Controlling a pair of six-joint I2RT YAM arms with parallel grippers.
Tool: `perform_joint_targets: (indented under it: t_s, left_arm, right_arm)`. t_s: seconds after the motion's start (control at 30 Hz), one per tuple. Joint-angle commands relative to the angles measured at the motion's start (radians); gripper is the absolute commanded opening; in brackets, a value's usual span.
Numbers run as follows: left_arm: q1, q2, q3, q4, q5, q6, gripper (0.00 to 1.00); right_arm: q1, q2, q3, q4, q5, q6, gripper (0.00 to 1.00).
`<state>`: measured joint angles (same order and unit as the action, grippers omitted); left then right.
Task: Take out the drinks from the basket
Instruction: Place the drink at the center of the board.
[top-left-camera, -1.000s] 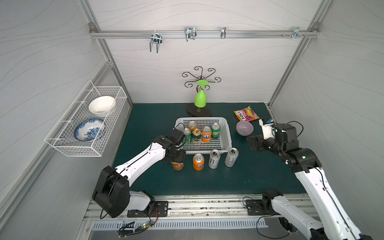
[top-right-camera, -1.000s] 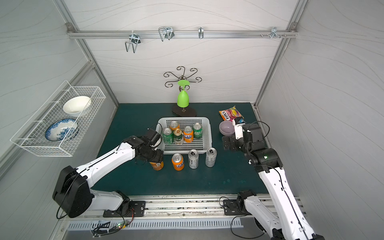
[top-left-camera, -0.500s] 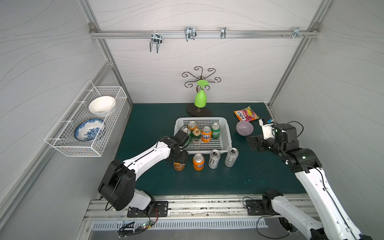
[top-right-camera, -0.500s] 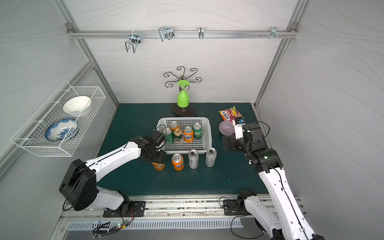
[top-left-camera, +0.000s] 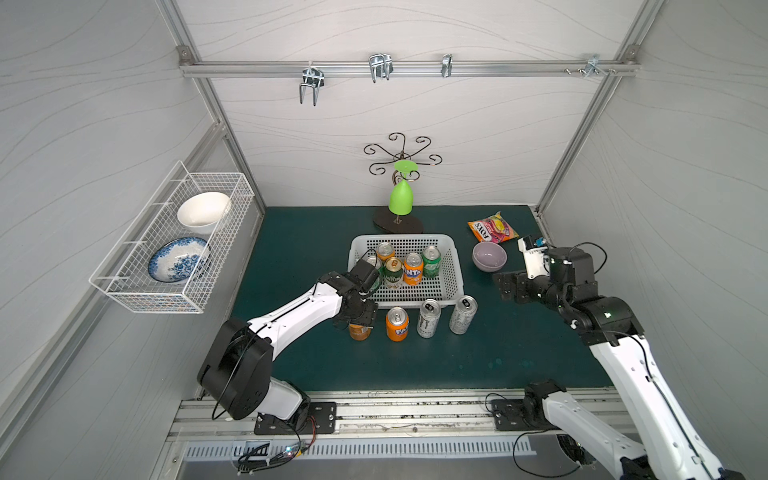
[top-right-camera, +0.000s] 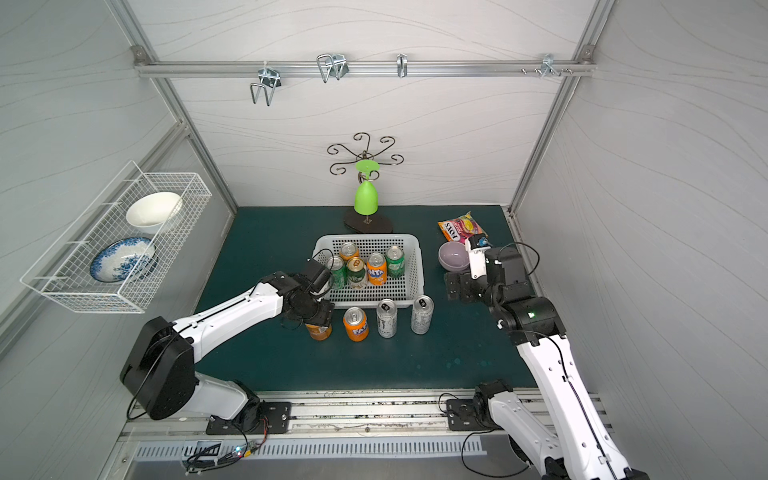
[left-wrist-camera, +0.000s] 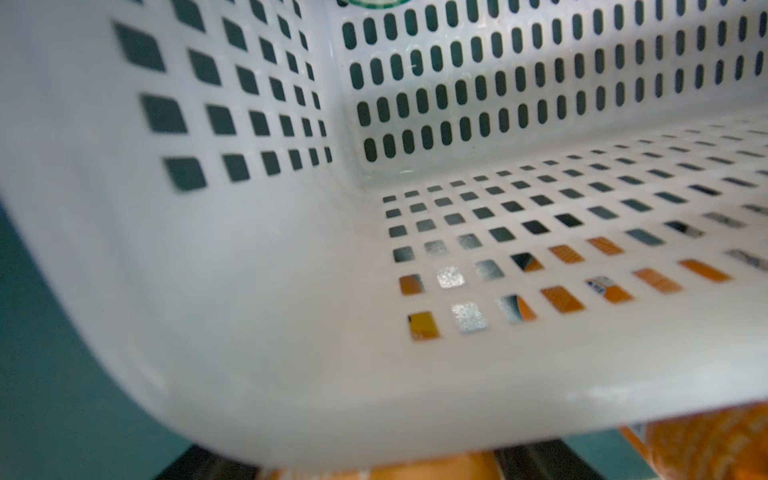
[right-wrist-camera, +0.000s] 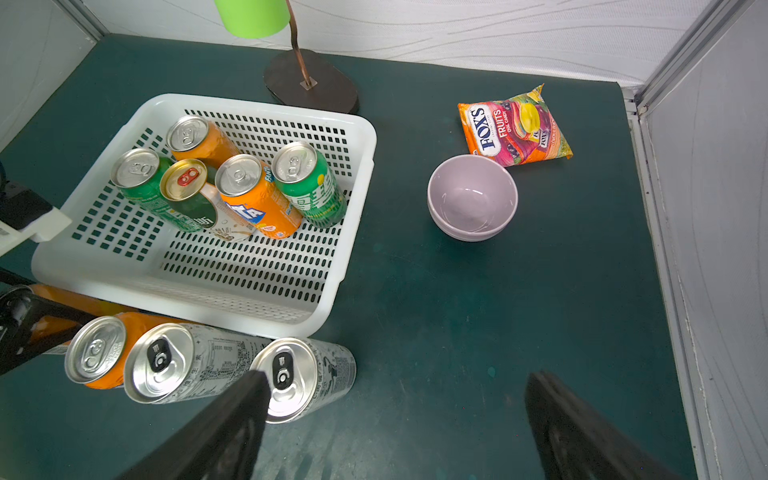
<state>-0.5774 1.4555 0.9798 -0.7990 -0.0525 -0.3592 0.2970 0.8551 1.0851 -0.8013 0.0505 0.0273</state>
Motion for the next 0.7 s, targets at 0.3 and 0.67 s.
perform_joint_targets:
  t_s: [0.3,0.67]
  left_arm:
    - [-0.004,-0.042,0.038,-0.002,-0.01,0.021,0.86]
    - [-0.002,-0.195,0.081,-0.082,-0.017,0.063,0.98]
  right_arm:
    - [0.005,-0.006,-0.005,0.016,-0.004,-0.015,0.99]
    - [0.007,0.005,-0.002,0.015,-0.019,-0.013,0.99]
